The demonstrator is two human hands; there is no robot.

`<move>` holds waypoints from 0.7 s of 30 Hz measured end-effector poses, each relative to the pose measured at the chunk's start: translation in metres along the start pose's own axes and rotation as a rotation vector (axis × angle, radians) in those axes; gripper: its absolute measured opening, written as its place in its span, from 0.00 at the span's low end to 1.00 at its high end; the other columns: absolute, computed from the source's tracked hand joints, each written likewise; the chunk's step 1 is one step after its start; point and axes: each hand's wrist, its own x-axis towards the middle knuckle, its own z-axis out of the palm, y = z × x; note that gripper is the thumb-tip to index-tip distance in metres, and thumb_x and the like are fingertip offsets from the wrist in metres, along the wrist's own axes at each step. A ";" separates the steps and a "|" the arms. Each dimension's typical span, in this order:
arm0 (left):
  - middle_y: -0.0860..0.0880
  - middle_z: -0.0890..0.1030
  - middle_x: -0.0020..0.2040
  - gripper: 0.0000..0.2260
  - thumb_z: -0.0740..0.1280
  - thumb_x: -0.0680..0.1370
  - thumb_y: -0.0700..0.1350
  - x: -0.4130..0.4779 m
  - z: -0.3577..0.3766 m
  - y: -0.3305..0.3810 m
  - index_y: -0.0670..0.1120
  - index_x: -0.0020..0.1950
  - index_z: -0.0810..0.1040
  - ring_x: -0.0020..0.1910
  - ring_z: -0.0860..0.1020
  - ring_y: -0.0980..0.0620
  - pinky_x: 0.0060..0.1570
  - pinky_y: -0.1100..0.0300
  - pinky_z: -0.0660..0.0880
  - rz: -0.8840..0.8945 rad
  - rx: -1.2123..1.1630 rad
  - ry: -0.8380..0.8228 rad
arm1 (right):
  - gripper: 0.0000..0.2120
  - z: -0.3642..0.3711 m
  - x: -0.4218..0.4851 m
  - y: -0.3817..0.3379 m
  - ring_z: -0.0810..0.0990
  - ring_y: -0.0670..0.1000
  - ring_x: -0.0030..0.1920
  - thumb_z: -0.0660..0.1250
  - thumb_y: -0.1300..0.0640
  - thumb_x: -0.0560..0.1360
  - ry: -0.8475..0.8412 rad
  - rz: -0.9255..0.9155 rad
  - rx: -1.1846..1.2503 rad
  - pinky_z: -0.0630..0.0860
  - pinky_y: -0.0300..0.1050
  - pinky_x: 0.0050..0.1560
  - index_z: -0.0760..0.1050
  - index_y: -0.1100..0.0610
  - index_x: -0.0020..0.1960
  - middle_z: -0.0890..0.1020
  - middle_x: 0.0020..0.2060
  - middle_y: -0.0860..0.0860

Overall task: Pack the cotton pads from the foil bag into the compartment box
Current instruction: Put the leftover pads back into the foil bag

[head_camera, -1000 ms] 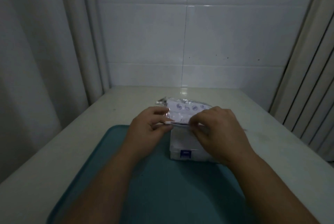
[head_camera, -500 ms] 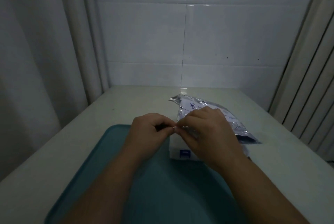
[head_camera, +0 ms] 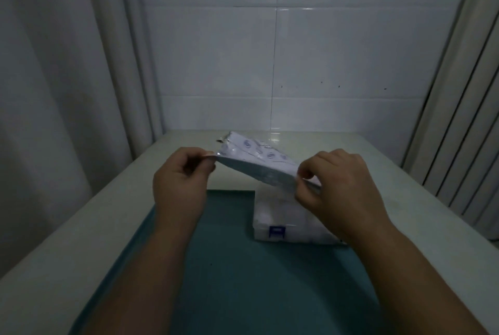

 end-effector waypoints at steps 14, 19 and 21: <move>0.53 0.82 0.43 0.13 0.59 0.81 0.36 0.010 -0.005 0.000 0.54 0.44 0.70 0.47 0.81 0.52 0.48 0.55 0.81 -0.056 -0.256 0.225 | 0.15 0.001 -0.001 0.018 0.75 0.39 0.43 0.71 0.47 0.71 -0.012 0.290 0.402 0.71 0.36 0.40 0.70 0.44 0.53 0.77 0.42 0.37; 0.57 0.82 0.34 0.12 0.60 0.81 0.37 0.014 -0.006 -0.004 0.54 0.43 0.70 0.39 0.81 0.53 0.44 0.55 0.81 -0.086 -0.252 0.251 | 0.11 0.022 -0.002 0.022 0.76 0.37 0.43 0.76 0.52 0.68 -0.139 0.392 0.597 0.68 0.33 0.37 0.78 0.46 0.48 0.80 0.44 0.39; 0.58 0.82 0.34 0.12 0.61 0.81 0.37 0.013 -0.005 -0.004 0.54 0.43 0.70 0.38 0.81 0.55 0.43 0.55 0.81 -0.080 -0.241 0.241 | 0.05 0.024 -0.002 0.020 0.77 0.40 0.39 0.74 0.54 0.70 -0.130 0.392 0.672 0.69 0.37 0.37 0.80 0.48 0.44 0.81 0.40 0.42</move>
